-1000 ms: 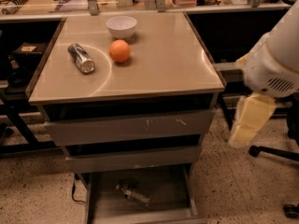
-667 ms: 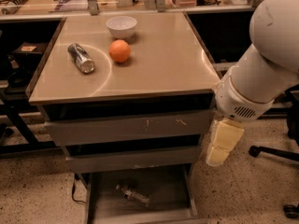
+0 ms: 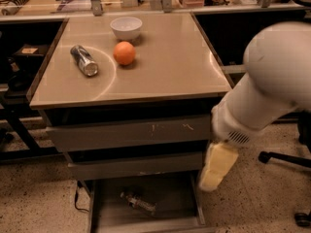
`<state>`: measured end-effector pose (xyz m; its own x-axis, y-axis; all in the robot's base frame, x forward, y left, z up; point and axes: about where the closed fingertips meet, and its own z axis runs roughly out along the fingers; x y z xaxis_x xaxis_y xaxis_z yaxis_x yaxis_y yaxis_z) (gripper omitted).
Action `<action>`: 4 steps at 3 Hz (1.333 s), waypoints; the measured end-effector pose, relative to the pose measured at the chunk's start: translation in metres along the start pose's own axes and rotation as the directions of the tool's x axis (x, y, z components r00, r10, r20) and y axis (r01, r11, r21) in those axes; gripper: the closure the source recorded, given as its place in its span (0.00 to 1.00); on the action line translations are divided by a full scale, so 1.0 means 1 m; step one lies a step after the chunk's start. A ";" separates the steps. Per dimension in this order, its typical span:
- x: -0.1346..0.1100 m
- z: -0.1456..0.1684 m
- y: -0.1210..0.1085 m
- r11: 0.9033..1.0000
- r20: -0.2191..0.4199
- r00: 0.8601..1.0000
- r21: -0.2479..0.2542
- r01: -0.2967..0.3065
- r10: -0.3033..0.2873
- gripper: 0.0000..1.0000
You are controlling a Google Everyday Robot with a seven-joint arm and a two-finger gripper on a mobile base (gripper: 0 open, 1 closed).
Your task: Pick water bottle from bottom drawer and place on counter
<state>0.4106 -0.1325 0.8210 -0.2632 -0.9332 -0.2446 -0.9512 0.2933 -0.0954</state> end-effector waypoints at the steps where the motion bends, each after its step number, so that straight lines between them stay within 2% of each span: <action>1: -0.021 0.077 0.040 0.992 0.059 0.994 -0.096 -0.082 0.088 0.00; 2: -0.040 0.151 0.067 0.977 0.103 0.982 -0.165 -0.139 0.157 0.00; 3: -0.040 0.151 0.068 0.976 0.102 0.982 -0.166 -0.138 0.157 0.00; 4: -0.044 0.178 0.080 0.964 0.097 0.975 -0.195 -0.179 0.201 0.00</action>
Offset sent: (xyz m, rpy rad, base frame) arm -0.0434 0.1296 -0.2113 0.2460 0.2416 -0.1265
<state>0.3746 -0.0308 0.6525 -0.4318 -0.8308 -0.3511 -0.9015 0.4094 0.1401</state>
